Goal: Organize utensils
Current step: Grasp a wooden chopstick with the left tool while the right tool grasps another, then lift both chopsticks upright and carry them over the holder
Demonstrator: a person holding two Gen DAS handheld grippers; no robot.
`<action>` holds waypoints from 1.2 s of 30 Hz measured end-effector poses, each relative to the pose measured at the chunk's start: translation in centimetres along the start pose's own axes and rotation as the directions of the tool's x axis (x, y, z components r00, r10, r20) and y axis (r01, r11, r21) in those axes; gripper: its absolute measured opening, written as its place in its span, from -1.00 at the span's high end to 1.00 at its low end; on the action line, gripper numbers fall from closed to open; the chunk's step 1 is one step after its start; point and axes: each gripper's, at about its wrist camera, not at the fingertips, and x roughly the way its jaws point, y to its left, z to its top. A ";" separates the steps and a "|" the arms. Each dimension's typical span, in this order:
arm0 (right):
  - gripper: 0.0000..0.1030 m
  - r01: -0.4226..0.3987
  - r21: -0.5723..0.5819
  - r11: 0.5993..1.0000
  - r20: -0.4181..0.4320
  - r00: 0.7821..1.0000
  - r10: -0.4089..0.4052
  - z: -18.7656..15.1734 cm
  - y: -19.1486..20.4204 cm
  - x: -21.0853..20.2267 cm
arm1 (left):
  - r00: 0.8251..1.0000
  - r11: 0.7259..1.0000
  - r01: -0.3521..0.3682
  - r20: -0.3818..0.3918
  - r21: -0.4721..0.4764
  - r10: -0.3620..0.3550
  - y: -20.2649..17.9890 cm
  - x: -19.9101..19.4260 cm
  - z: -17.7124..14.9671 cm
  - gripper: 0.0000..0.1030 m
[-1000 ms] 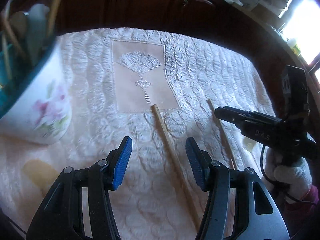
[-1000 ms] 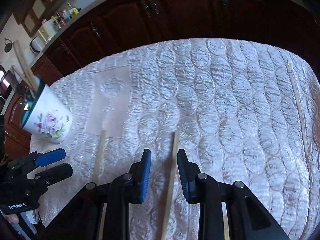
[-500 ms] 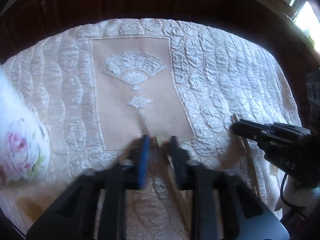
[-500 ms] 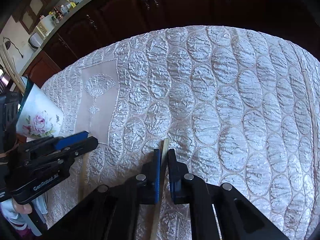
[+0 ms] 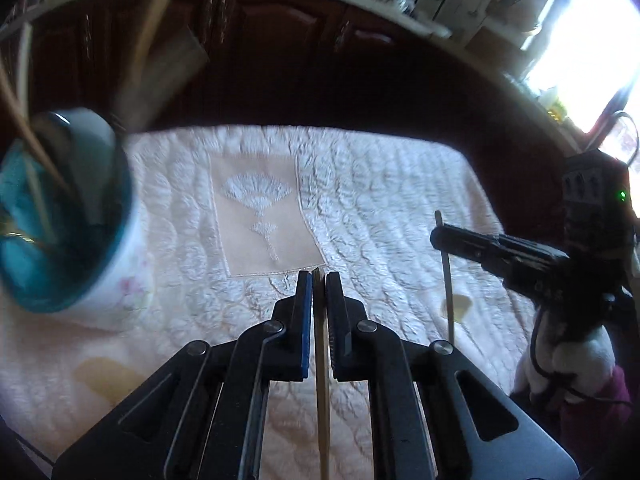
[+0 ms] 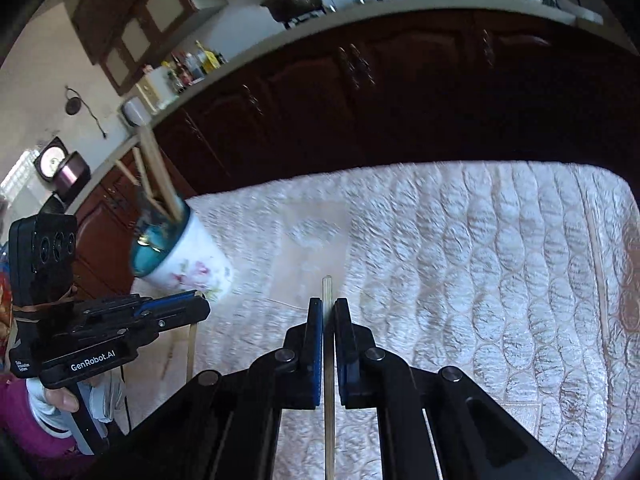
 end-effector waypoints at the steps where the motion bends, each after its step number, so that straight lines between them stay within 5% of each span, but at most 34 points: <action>1: 0.90 -0.005 -0.008 1.000 0.011 1.000 0.005 0.0 0.6 -0.7 | 1.000 1.000 0.002 0.012 0.005 -0.002 -0.1 -0.8 -0.1 0.89; 8: 0.90 -0.051 -0.085 0.995 0.088 0.994 0.058 0.7 5.3 -5.2 | 0.996 1.000 0.016 0.093 0.012 -0.018 1.0 -7.2 -0.6 0.89; 19: 0.90 -0.094 -0.187 0.978 0.131 0.984 0.120 2.1 11.4 -6.8 | 0.984 1.000 0.027 0.176 0.000 -0.027 2.6 -14.7 -1.1 0.91; 29: 0.90 -0.120 -0.244 0.962 0.170 0.972 0.164 4.6 15.3 -7.1 | 0.961 0.998 0.048 0.275 -0.028 -0.039 5.5 -21.6 1.2 0.92; 36: 0.90 -0.120 -0.277 0.953 0.229 0.955 0.187 7.4 18.3 -7.1 | 0.935 0.999 -0.016 0.353 -0.032 0.026 6.9 -25.2 3.3 0.92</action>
